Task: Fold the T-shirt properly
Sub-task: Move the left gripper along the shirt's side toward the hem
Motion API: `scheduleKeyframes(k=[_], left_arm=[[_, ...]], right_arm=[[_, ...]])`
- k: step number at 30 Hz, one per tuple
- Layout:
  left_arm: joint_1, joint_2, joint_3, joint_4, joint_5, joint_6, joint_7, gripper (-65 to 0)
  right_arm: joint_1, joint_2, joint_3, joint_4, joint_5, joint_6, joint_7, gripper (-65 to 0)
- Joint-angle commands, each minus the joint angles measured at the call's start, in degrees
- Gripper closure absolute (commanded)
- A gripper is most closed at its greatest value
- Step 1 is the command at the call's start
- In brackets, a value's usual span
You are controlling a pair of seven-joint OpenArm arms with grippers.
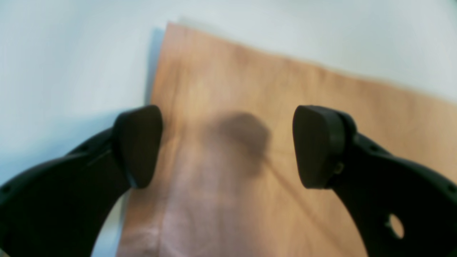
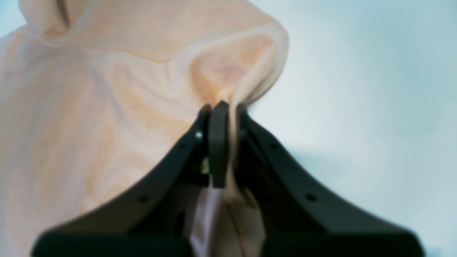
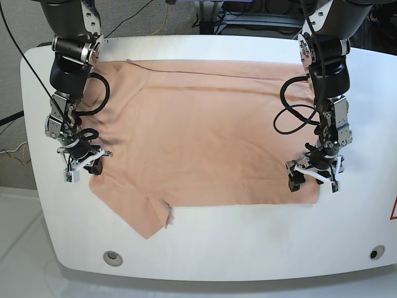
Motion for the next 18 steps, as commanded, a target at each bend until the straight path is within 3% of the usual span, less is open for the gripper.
scheduleKeyframes(k=[1,7,13,18], left_arm=[[-0.86,-0.61,-0.06,-1.82,0.41,0.81,0.39,-54.5],[-0.69,-0.7,-0.06,-2.35,0.41,1.08,-0.23,-54.5],[-0.34,-0.78,0.47,-2.26,0.5,5.65,-0.23,-54.5],[-0.34,-0.87,3.02,-1.91,0.41,6.09,-0.23,-54.5]], right_arm=[[-0.5,0.61,-0.05,1.97,-2.01,-0.46,-3.62,-0.8],[-1.73,0.7,0.04,5.58,-2.01,-0.46,-6.35,-0.8],[-1.73,0.7,0.12,7.07,-2.01,-0.46,-7.05,-0.8],[-1.73,0.7,0.12,7.07,-2.01,-0.46,-7.05,-0.8]])
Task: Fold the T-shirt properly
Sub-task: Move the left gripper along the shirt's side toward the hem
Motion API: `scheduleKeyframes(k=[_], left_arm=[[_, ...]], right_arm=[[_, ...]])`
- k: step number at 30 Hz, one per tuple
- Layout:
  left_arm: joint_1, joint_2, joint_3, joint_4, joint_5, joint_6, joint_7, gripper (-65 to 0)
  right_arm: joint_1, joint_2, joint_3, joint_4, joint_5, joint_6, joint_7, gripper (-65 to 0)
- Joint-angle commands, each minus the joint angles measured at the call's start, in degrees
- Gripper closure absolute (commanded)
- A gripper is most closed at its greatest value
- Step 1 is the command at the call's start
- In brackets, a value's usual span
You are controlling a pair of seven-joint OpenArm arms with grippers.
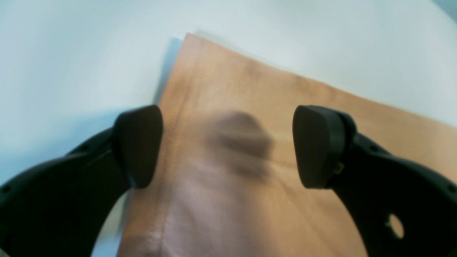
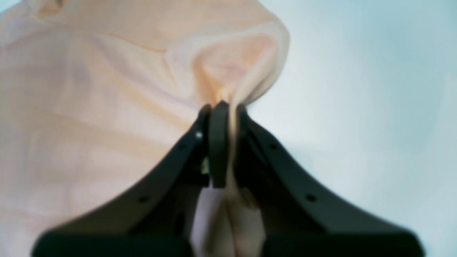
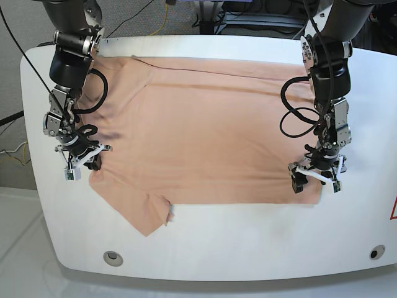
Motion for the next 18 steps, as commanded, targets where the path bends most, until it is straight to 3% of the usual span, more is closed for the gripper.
scheduleKeyframes(k=[1,18], left_arm=[[-0.23,-0.41,0.31,0.03,0.37,1.17,3.27,-54.5],[-0.14,-1.2,0.31,12.34,0.37,1.26,8.28,-54.5]], right_arm=[[0.61,0.83,0.12,0.45,-1.09,-0.51,-2.02,-0.8],[0.52,0.65,0.12,0.18,-1.09,-0.51,-2.02,-0.8]])
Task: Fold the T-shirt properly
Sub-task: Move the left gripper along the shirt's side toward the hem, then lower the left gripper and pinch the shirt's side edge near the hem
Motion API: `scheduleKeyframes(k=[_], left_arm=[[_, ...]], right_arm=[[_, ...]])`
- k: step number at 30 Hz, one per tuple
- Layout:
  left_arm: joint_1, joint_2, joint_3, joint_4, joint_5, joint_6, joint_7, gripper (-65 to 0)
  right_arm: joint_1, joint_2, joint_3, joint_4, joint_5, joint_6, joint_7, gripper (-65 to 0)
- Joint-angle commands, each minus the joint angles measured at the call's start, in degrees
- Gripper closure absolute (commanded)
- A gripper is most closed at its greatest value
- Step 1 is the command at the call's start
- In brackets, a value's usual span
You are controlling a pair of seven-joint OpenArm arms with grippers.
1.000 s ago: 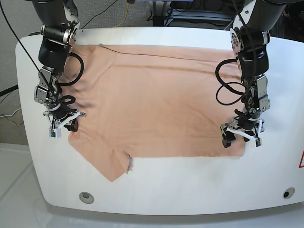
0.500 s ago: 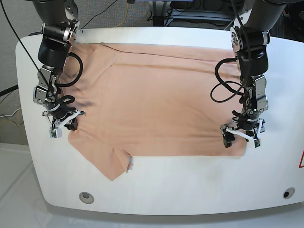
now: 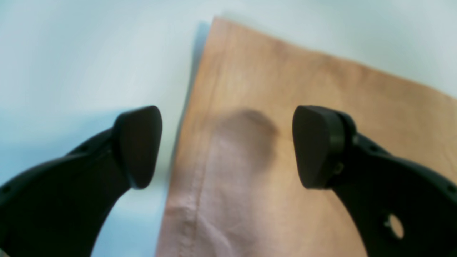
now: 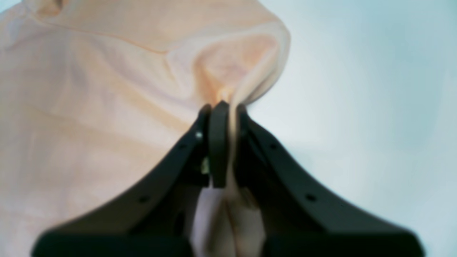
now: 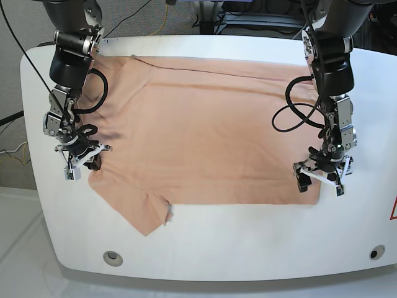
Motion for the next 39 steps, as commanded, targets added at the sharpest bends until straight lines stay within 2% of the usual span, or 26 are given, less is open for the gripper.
scheduleKeyframes(k=[1,19,29,39], left_arm=[[-1.95,-0.55,-0.06,1.72,-0.31,-0.27,-1.38,-54.5],[-0.99,-1.25,-0.06,-2.15,-0.31,-0.27,-1.91,-54.5],[-0.63,-0.99,-0.06,-3.29,-0.22,-0.27,-4.1,-54.5],[-0.9,1.47,0.02,-5.05,-0.31,-0.27,-4.28,-54.5]], right_arm=[[0.54,0.65,0.12,0.23,-1.09,-0.51,-2.11,-0.8],[0.45,0.57,0.21,0.23,-1.0,-0.51,-2.02,-0.8],[-0.51,0.57,0.21,0.49,-0.92,-0.51,-2.02,-0.8],[-0.78,0.48,0.21,0.49,-0.92,-0.51,-2.02,-0.8]])
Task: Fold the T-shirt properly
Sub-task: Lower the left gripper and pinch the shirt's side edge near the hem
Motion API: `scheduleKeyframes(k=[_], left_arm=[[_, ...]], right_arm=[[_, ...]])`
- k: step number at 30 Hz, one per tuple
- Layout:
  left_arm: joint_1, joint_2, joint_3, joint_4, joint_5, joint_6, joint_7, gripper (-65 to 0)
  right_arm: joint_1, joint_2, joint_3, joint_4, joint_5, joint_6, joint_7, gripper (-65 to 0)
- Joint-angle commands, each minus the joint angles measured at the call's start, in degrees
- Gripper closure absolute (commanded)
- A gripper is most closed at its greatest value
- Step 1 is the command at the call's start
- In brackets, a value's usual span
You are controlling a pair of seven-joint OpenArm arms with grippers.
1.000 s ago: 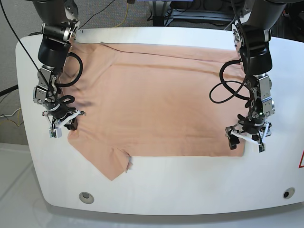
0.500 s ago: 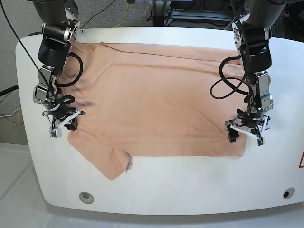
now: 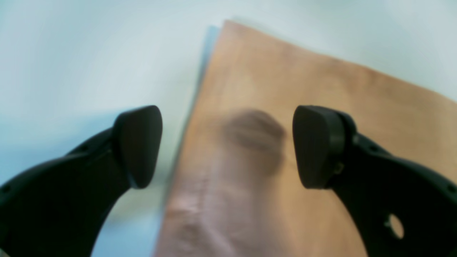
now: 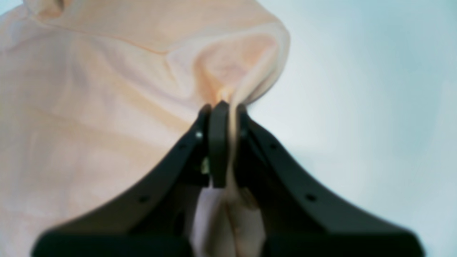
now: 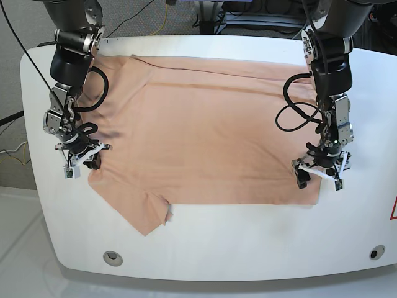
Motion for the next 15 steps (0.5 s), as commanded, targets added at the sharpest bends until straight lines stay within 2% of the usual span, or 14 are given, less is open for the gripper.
scheduleKeyframes(k=[1,7,15], left_arm=[[-1.01,0.82,0.13,0.44,-0.46,-0.32,1.36,-54.5],[-1.1,2.23,0.31,0.35,-0.46,-0.4,1.36,-54.5],[-0.83,2.67,4.26,0.7,-0.46,-0.49,1.71,-54.0]], right_arm=[[0.16,0.63,0.04,0.12,-1.42,-0.48,-2.68,-0.8],[-0.45,0.63,0.04,0.12,-1.33,-0.48,-2.68,-0.8],[-0.54,0.54,0.04,0.12,-1.33,-0.48,-2.68,-0.8]])
